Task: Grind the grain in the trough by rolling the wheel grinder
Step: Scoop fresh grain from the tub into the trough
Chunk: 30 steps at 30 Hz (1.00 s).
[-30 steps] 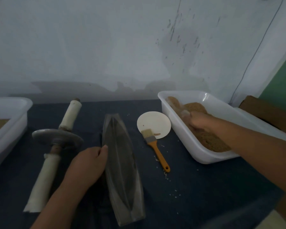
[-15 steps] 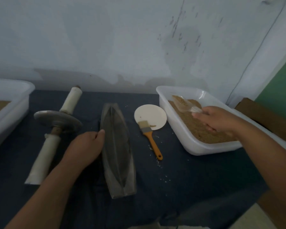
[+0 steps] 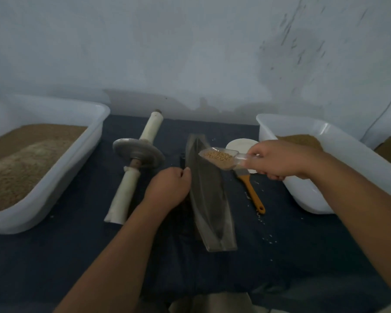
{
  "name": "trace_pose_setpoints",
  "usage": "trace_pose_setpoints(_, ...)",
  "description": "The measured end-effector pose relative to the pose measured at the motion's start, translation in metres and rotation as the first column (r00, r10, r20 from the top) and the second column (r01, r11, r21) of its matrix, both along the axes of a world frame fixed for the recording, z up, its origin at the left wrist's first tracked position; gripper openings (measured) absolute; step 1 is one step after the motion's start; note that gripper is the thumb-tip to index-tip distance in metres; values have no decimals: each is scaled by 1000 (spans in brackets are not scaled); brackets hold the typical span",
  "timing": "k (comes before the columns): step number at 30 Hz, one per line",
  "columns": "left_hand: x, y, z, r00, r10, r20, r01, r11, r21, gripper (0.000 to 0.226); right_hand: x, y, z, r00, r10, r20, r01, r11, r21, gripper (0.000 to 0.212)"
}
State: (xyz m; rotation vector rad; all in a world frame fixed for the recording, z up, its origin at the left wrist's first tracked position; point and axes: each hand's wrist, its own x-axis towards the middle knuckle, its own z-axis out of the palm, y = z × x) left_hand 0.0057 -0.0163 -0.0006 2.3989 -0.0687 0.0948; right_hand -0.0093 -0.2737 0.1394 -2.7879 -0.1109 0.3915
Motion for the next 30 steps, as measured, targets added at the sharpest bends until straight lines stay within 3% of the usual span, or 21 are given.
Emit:
trace_pose_setpoints(7,3,0,-2,999,-18,40,16,998,56,53,-1,29,35,984,177,-18,-168,891,-422,34)
trace_pose_setpoints(16,3,-1,-1,999,-22,47,19,998,59,53,-74,46,78,940,283,-193,-342,747,-570,36)
trace_pose_setpoints(24,2,-1,0,999,-17,43,16,999,39,57,-123,65,65,929,366,57,-186,592,-784,14)
trace_pose_setpoints(27,1,-1,-1,1000,-10,27,10,1000,12,61,-123,54,54,919,346,186,-71,612,-788,16)
trace_pose_setpoints(30,2,0,-1,1000,-29,12,29,1000,3,54,-106,11,50,942,169,289,60,765,-641,40)
